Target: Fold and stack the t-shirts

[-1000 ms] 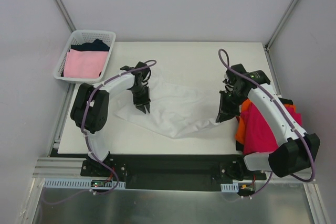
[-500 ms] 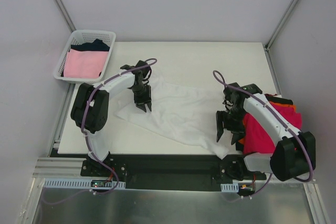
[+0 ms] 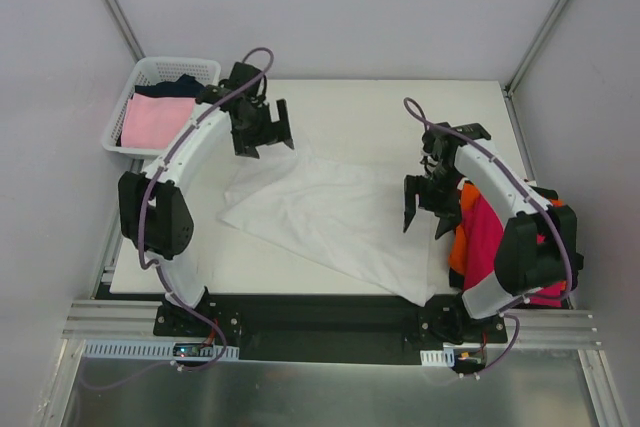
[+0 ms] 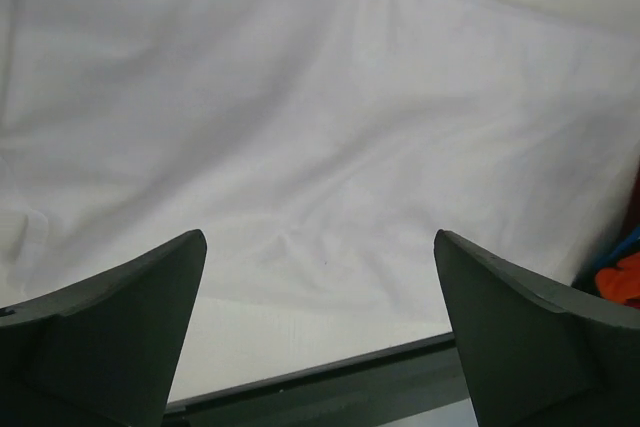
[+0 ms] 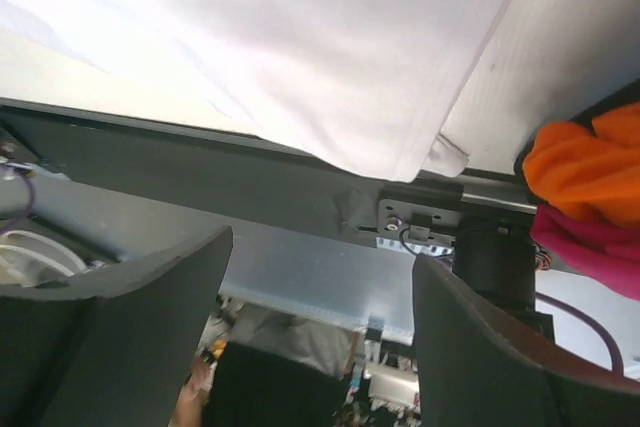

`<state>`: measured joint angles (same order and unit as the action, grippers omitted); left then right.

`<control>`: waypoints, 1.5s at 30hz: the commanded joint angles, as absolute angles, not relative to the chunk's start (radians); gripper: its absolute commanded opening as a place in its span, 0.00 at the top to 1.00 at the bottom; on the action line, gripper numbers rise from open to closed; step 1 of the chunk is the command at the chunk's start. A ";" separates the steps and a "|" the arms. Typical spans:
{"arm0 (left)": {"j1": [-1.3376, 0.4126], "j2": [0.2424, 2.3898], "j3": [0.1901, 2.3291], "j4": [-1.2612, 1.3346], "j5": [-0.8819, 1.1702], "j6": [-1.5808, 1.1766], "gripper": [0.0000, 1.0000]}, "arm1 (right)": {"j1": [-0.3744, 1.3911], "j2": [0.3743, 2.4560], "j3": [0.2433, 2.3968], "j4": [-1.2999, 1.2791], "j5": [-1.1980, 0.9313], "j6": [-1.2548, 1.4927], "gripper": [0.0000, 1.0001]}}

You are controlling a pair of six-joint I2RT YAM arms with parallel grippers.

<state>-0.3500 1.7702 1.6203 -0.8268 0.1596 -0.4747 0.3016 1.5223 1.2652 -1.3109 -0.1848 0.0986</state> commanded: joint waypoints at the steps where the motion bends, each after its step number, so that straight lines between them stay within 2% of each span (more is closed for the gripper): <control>1: -0.207 1.885 1.768 -0.847 0.193 -0.454 0.01 | 0.224 1.606 1.351 -1.267 -0.259 0.074 0.22; 7: -0.097 2.092 1.971 -0.848 0.348 -0.408 0.01 | 0.176 1.718 1.454 -1.253 -0.302 0.046 0.23; 19: -0.089 2.305 2.066 -0.827 0.416 -0.379 0.01 | 0.143 1.796 1.453 -1.209 -0.344 0.057 0.23; 22: -0.089 2.342 2.112 -0.821 0.390 -0.385 0.01 | 0.141 1.815 1.451 -1.189 -0.370 0.077 0.23; 28: -0.092 2.339 2.131 -0.798 0.172 -0.406 0.01 | 0.141 1.830 1.448 -1.172 -0.385 0.095 0.24; 32: -0.098 2.353 2.126 -0.758 0.152 -0.408 0.01 | 0.143 1.838 1.447 -1.170 -0.385 0.100 0.24; 36: -0.104 2.385 2.123 -0.730 0.187 -0.402 0.01 | 0.143 1.841 1.450 -1.180 -0.387 0.097 0.24; 45: -0.110 2.434 2.109 -0.557 0.460 -0.402 0.01 | 0.143 1.821 1.422 -1.198 -0.379 0.089 0.25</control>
